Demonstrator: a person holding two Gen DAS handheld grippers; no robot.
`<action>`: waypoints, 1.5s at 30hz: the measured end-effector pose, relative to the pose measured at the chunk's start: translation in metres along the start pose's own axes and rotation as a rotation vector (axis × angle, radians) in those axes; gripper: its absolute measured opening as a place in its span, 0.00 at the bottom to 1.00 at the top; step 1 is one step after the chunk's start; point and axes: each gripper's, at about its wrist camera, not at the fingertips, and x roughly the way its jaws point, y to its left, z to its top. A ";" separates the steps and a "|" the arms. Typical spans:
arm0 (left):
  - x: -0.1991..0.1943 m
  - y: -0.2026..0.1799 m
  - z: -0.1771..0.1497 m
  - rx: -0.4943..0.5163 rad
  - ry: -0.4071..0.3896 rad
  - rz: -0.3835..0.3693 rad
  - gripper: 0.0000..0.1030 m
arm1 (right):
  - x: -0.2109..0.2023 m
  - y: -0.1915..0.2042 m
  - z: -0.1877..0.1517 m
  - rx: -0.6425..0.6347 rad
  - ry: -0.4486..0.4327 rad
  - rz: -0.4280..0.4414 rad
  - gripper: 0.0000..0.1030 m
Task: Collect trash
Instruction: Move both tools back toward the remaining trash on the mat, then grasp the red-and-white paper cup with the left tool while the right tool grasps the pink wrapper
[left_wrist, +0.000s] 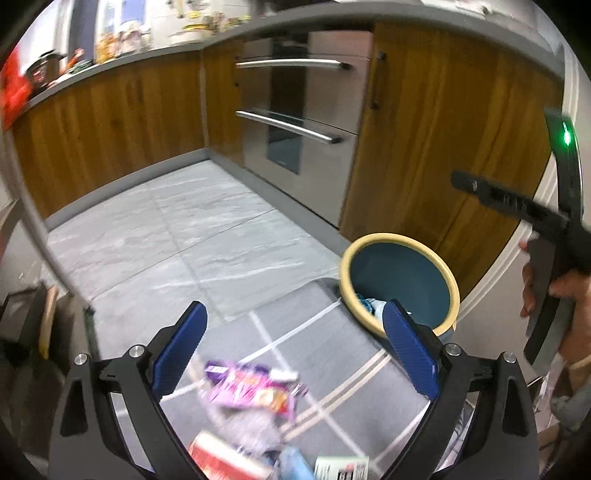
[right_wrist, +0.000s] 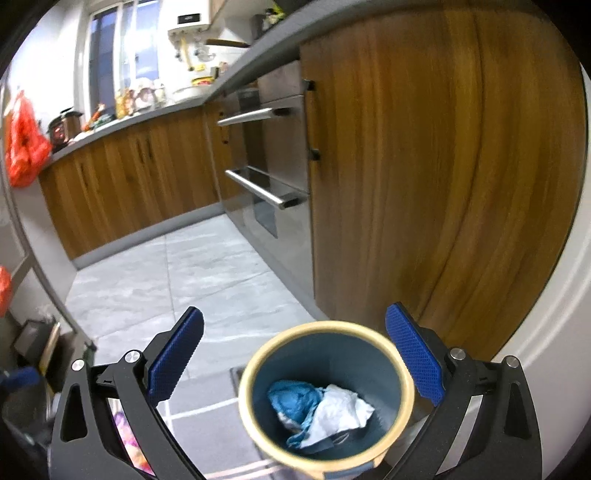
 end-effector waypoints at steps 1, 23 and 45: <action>-0.011 0.008 -0.004 -0.012 -0.009 0.021 0.92 | -0.005 0.011 -0.005 -0.032 0.002 0.011 0.95; -0.028 0.099 -0.107 -0.063 0.167 0.146 0.94 | -0.024 0.118 -0.086 -0.206 0.249 0.215 0.95; 0.072 0.106 -0.159 -0.254 0.523 -0.008 0.55 | 0.005 0.137 -0.114 -0.334 0.337 0.209 0.95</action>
